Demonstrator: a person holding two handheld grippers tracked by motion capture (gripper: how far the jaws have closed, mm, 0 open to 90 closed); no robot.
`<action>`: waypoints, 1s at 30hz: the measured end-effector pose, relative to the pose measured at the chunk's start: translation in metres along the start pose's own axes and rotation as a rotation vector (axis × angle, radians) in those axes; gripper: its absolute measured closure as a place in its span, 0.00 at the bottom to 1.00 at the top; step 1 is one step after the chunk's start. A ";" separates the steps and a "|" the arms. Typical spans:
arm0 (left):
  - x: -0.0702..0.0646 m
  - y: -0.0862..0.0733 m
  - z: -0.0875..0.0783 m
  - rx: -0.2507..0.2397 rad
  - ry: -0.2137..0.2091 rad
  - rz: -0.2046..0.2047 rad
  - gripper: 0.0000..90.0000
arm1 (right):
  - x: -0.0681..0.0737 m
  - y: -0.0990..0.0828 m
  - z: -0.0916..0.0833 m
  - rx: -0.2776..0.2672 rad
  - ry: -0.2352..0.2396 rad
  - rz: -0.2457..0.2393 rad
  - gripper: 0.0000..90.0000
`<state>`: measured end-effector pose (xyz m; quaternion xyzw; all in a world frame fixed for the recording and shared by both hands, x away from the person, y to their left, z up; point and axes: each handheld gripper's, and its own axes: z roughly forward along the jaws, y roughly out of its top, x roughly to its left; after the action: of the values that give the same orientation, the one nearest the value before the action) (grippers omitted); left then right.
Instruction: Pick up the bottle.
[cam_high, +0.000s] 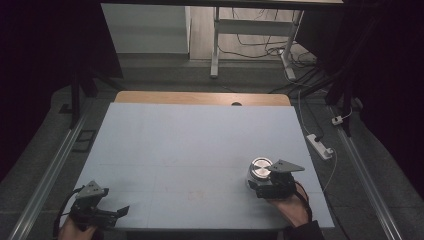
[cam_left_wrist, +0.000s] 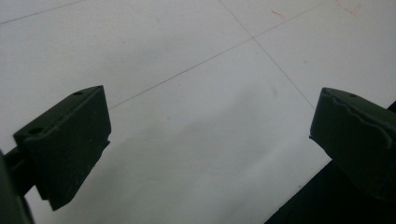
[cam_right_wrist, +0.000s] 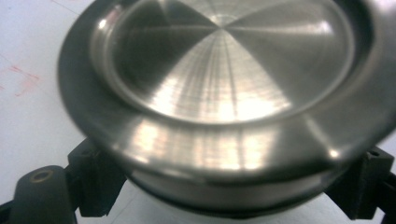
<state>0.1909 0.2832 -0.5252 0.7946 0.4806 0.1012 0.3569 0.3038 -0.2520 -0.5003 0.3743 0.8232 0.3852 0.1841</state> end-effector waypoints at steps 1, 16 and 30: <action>0.000 0.000 0.000 0.000 0.000 0.000 0.00 | 0.000 0.000 0.000 0.000 0.000 0.000 0.16; 0.000 0.000 0.000 -0.005 -0.004 0.000 0.00 | 0.004 0.004 -0.004 0.000 -0.008 -0.021 0.17; 0.000 0.000 0.000 -0.001 -0.007 0.007 0.00 | 0.018 0.020 -0.006 -0.042 0.042 -0.050 0.17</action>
<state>0.1908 0.2830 -0.5251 0.7965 0.4763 0.1001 0.3587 0.2980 -0.2327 -0.4812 0.3413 0.8279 0.4052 0.1842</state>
